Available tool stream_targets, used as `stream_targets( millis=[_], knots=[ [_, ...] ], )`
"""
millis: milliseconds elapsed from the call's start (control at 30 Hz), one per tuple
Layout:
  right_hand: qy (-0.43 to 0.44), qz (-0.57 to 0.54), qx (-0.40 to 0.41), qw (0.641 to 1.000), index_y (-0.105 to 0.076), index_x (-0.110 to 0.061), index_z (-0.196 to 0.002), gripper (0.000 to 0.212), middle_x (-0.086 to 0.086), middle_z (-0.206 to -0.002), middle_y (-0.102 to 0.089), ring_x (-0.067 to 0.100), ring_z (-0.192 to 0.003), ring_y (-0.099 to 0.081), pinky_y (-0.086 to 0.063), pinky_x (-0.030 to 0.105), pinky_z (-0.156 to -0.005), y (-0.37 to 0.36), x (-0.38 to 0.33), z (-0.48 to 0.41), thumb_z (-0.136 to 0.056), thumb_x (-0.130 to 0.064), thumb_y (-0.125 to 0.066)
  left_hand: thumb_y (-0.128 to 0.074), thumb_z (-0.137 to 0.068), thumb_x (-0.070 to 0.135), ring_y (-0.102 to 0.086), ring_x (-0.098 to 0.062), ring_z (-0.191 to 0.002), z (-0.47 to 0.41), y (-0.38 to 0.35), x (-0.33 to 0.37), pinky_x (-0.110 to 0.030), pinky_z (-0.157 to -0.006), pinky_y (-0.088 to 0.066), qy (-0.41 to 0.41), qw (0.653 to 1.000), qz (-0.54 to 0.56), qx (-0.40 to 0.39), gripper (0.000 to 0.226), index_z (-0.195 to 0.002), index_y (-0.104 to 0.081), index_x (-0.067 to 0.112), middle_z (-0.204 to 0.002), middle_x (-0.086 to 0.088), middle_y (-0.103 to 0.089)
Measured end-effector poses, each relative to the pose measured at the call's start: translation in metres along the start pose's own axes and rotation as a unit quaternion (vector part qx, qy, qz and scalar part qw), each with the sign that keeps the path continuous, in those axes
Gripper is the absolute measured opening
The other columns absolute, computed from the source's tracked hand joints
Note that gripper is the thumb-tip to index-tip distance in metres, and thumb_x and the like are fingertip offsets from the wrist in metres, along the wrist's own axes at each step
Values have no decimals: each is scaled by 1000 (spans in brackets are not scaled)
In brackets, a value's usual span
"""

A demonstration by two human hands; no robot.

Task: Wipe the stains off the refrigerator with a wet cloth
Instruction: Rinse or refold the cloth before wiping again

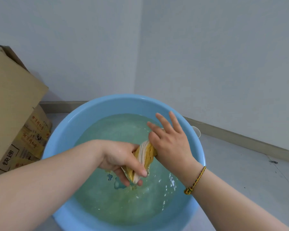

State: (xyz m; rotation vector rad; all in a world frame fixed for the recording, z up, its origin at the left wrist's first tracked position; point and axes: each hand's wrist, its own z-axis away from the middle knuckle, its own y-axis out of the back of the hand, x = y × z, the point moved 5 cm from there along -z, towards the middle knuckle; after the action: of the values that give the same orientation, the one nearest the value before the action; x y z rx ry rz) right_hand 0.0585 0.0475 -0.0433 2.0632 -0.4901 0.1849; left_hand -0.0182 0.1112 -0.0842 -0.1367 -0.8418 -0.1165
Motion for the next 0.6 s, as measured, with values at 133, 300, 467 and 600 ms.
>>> stream_targets(
  millis=[133, 300, 467, 600],
  knots=[
    [-30, -80, -158, 984, -55, -16, -50, 16, -3, -48, -57, 19, -41, -57, -30, 13, -38, -13, -8, 2, -43, -14, -68, -66, -76, 7, -58, -15, -68, -12, 8, 6, -24, -50, -51, 34, 939, -290, 181, 33, -102, -49, 17, -77, 4, -50],
    [-297, -288, -263, 872, -36, -18, -63, 25, -1, -60, -45, 25, -62, -45, -22, 22, -42, -28, -10, 21, -76, -15, -57, -49, -85, 14, -58, -24, -97, -8, 20, 36, -29, -64, -34, -18, 705, -617, 348, 26, -110, -49, 23, -102, 0, -59],
    [-499, -514, -185, 673, -35, -15, -51, 34, -4, -44, -35, 14, -43, -29, -23, 20, -41, -34, -21, 32, -68, 0, -60, -41, -88, 15, -60, -26, -90, -4, 21, 44, -24, -46, -17, -74, 628, -689, 354, 26, -111, -48, 23, -105, 0, -57],
    [-570, -592, -151, 549, -33, -15, -49, 29, -11, -32, -30, 10, -35, -26, -19, 16, -38, -30, -37, 40, -57, -1, -58, -50, -55, 8, -44, -18, -29, 10, 16, 47, -10, -54, 1, -225, 565, -694, 386, 12, -57, -57, 17, -48, 0, -48]
  ],
)
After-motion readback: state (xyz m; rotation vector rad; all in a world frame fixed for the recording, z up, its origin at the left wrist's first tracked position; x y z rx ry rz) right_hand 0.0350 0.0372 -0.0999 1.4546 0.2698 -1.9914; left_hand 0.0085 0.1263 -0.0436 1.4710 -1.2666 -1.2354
